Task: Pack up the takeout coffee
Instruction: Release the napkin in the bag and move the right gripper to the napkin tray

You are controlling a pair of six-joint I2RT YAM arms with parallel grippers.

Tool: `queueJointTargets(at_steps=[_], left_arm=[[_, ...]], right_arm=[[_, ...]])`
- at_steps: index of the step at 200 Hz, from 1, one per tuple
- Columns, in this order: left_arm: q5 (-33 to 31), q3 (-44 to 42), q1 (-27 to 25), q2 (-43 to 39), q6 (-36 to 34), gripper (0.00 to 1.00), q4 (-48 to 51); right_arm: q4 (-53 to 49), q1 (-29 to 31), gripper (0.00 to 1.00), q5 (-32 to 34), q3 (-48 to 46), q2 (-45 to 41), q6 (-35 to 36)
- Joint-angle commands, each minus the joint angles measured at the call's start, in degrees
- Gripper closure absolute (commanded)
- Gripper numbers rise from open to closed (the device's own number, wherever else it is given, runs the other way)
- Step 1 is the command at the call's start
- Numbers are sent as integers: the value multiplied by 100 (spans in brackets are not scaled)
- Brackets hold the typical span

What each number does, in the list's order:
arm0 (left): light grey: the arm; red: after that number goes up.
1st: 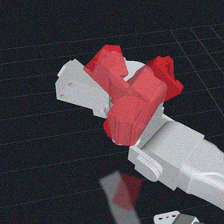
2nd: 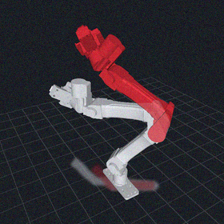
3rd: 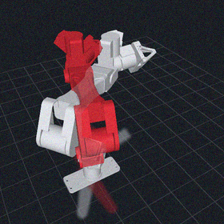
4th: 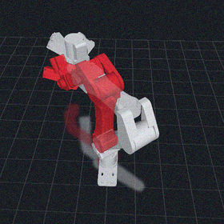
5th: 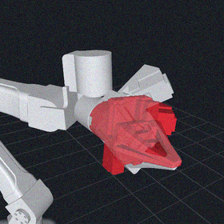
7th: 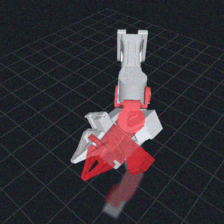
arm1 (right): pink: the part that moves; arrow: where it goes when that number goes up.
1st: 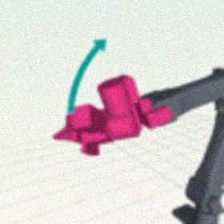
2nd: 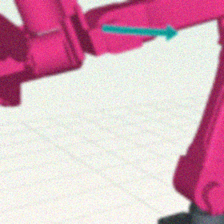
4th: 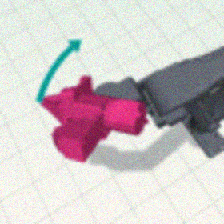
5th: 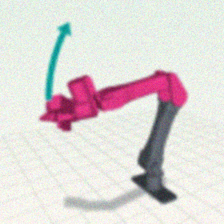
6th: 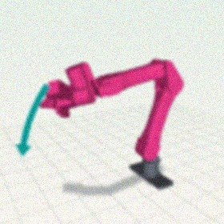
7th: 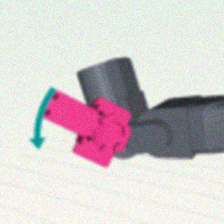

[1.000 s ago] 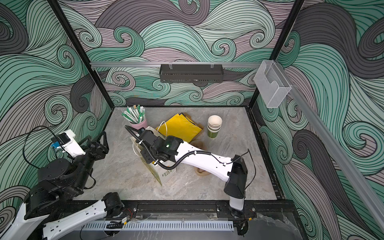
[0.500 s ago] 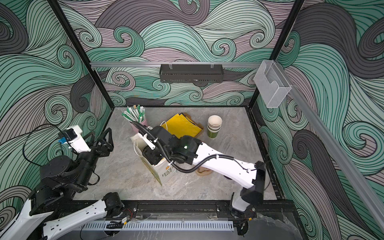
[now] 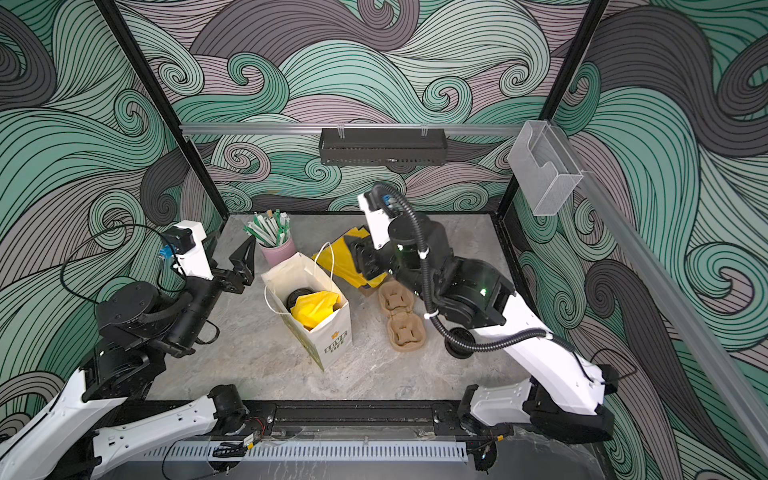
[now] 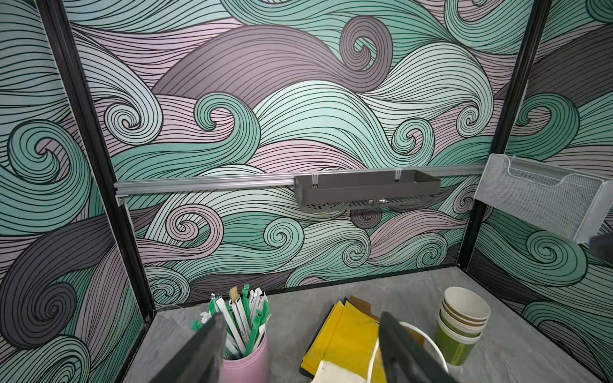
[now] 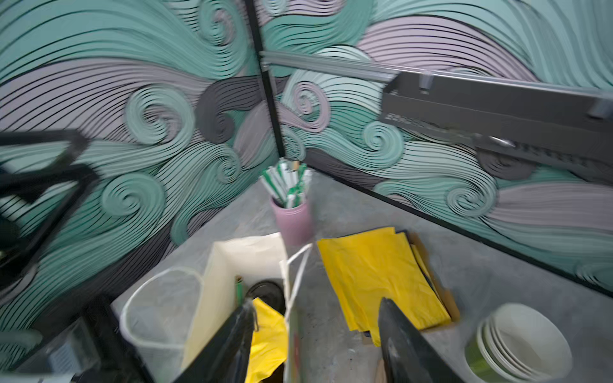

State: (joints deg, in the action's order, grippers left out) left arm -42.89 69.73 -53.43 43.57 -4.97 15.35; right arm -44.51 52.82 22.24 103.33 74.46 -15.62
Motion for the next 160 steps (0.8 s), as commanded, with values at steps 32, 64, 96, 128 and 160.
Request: queueJointTargets(at_steps=[32,64,96,128,160], left_arm=[[-99,368,-10,662,264,26,-420],[-272,581,42,968,612,26,-281],[-289,763,157,1129,825,26,-42],[-265,858,257,1213,942,26,132],[-173,864,368,1239,1022,26,164]], right_arm=[[-964,-1401,43,-869,-411,949,-1751],[-1042,-1512,40,-1966,-375,2022,-1157],[-1088,-1519,40,-2644,-598,2671,-99],[-1045,-1569,38,-2435,-1205,2867,1824],[-852,-1573,39,-2260,-1465,2952,3066]])
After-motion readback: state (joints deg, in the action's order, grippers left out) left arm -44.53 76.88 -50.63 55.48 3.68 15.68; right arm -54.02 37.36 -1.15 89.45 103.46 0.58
